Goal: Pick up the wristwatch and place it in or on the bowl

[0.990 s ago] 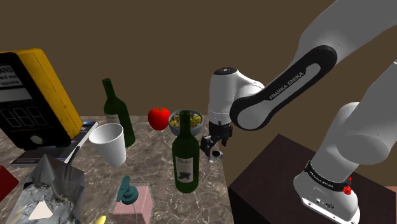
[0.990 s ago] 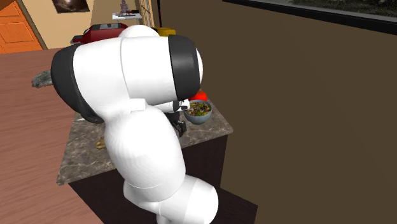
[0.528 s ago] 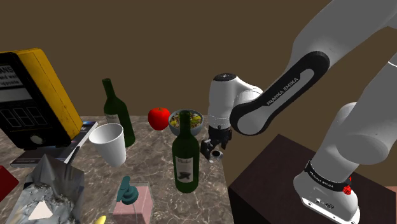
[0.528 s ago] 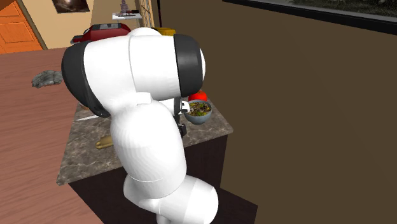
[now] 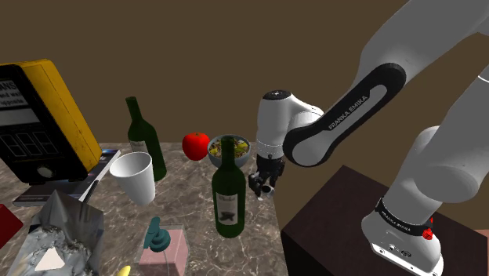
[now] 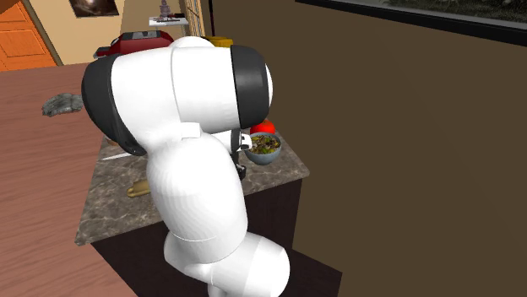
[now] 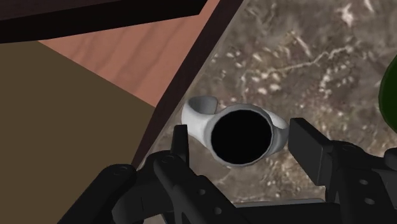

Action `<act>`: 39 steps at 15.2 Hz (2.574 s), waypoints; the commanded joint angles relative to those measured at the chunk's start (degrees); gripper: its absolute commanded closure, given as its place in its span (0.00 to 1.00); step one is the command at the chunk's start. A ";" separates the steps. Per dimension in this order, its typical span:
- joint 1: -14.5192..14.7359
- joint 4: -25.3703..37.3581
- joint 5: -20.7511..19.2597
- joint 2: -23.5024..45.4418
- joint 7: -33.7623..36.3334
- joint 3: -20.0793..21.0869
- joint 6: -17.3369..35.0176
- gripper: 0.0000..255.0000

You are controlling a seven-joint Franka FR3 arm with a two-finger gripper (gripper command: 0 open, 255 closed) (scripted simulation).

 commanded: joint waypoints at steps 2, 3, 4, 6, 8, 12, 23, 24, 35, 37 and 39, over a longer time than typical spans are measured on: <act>-0.01 -0.03 -0.02 0.06 0.01 0.00 0.00 1.00; -0.01 -0.04 -0.02 0.06 0.01 0.00 0.02 1.00; -0.01 -0.03 -0.04 0.08 0.02 0.01 0.02 1.00; 0.14 0.09 0.54 -0.84 -0.39 -0.10 -0.96 1.00; 0.40 0.46 1.44 -2.49 -1.07 -0.33 -2.88 1.00; 0.88 1.38 2.81 -5.57 -2.13 -0.89 -6.71 1.00; 15.30 -8.83 36.03 -2.56 -39.13 -14.40 12.18 0.00; 15.67 -8.59 37.02 -1.39 -39.89 -14.36 13.13 0.00; 16.21 -8.16 38.69 0.45 -41.20 -14.25 14.56 1.00; 16.21 -8.16 38.69 0.45 -41.19 -14.25 14.56 1.00; 16.21 -8.16 38.69 0.45 -41.19 -14.25 14.56 1.00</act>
